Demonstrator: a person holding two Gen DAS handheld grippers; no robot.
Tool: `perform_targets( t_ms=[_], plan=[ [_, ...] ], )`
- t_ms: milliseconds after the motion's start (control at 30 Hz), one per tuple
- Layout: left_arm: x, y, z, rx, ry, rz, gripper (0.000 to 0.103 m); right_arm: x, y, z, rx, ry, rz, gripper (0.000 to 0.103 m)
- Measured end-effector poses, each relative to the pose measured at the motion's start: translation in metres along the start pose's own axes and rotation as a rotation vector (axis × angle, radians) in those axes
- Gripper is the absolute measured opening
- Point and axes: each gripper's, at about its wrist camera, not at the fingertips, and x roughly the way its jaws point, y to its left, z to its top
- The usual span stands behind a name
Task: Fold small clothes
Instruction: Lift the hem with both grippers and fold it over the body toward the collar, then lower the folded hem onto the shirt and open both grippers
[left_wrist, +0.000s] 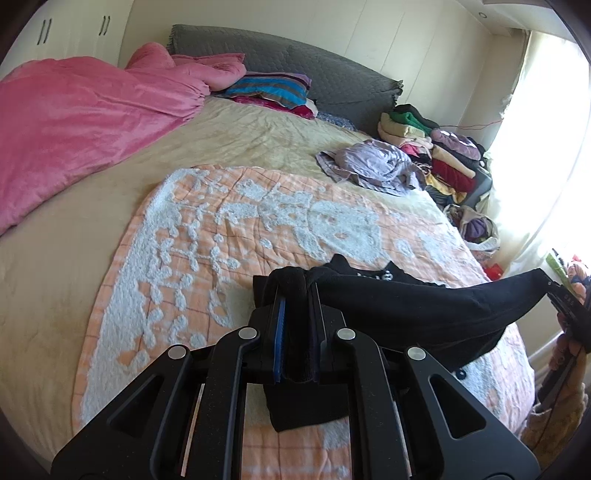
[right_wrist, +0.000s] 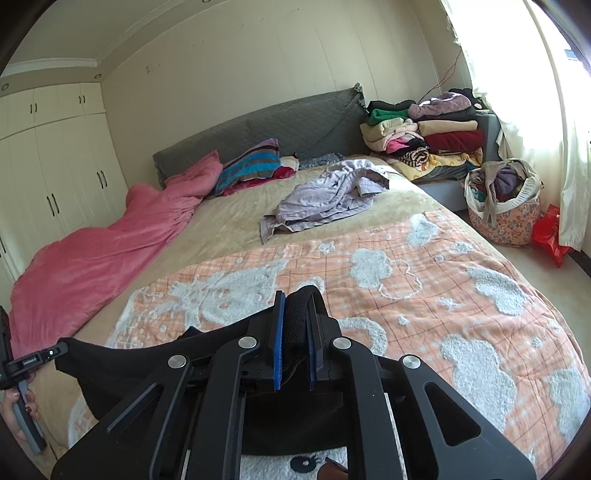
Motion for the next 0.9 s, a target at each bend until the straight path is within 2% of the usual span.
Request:
perform_targets(
  t_ms=[533,900],
  plan=[
    [0.054,-0.001,0.005,0.045,0.032,0.076,0.005,0.07,-0.018,-0.015,0.005,0.1,-0.037,0.009],
    [0.09,0.003,0.004,0.058,0.075,0.107,0.005,0.094,-0.032,-0.03,0.028,0.128,-0.068,0.009]
  ],
)
